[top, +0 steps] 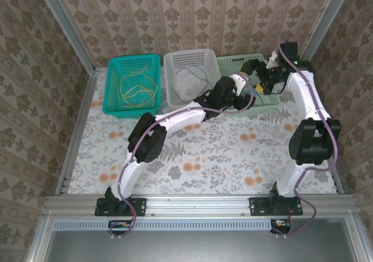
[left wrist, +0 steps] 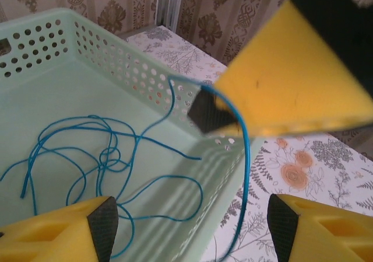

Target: Untangle the cables

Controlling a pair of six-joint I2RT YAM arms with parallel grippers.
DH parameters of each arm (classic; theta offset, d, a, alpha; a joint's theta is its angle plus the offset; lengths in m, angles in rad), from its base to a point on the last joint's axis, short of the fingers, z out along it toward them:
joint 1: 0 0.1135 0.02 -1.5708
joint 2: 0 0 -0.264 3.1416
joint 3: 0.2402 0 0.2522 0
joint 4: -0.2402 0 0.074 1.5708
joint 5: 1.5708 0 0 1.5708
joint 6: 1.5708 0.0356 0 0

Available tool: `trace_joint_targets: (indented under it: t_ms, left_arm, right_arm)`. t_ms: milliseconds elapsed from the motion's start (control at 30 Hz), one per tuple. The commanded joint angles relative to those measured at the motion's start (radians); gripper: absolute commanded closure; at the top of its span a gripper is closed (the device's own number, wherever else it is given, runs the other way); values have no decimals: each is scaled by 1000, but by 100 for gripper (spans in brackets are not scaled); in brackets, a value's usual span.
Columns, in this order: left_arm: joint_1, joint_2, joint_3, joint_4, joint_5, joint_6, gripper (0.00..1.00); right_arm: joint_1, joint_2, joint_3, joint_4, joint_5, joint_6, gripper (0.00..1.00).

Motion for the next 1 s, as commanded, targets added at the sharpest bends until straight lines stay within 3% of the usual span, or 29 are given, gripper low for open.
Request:
trace_joint_targets:
  t_ms: [0,367,433,500,567,733,967]
  left_arm:
    - [-6,36,83,-9,49,43,30]
    - [-16,85,138,-35,101,59,41]
    - [-16,93,152,-54,93,64,55]
    - [-14,93,152,-54,78,67,77]
    - [-12,93,152,-62,70,68,89]
    - [0,91,142,-67,48,50,100]
    - [14,76,151,-44,1,48,100]
  right_arm:
    - [-12,-40,-26,39,-51,42,0]
    - [-27,-45,-45,99,-97,109,0]
    - [-29,-50,-51,112,-105,122,0]
    - [-30,-53,-51,111,-107,125,0]
    - [-32,-57,-53,108,-109,121,0]
    - [-48,-70,-62,120,-128,133,0]
    - [-68,-83,-99,46,-79,32,0]
